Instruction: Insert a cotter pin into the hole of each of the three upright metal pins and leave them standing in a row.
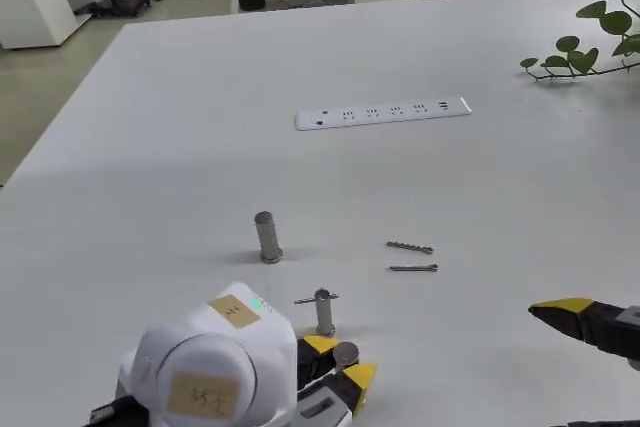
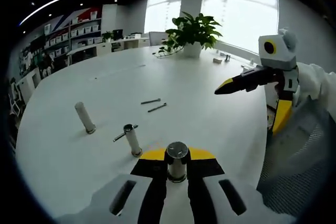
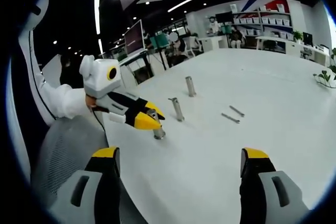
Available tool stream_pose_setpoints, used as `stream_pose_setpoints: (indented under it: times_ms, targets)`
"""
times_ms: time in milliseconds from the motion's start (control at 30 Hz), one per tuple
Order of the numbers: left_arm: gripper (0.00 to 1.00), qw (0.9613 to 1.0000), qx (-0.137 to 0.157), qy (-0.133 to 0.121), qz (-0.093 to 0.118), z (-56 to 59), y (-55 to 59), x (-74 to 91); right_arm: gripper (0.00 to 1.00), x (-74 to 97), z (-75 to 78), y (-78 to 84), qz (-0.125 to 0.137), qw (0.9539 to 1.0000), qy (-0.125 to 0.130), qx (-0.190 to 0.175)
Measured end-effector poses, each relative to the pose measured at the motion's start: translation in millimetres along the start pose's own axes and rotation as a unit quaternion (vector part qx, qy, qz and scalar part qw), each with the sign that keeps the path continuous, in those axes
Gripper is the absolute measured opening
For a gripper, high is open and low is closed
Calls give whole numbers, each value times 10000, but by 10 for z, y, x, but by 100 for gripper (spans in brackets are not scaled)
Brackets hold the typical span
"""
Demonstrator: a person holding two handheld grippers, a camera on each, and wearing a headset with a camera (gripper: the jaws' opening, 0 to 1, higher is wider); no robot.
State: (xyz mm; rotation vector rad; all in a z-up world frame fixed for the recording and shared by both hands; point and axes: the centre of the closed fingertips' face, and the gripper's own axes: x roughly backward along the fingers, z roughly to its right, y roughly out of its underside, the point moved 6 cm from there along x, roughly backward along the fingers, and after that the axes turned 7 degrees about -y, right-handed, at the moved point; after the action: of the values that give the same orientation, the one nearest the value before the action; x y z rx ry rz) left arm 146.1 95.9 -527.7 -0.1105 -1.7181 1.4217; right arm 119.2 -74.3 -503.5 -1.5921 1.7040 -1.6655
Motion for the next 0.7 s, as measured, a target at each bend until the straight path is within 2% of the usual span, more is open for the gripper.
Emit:
stream_pose_setpoints:
  times_ms: [200, 500, 700]
  targets:
    - [10, 10000, -74, -38, -21, 6, -6, -35, 98, 18, 49, 14, -11, 9998, 159, -102]
    - [10, 9999, -84, -115, -44, -5, 12, -93, 98, 29, 40, 29, -42, 9998, 133, -135]
    - [10, 9998, -93, -157, -71, -3, 31, -106, 98, 53, 47, 12, 57, 9997, 149, -204]
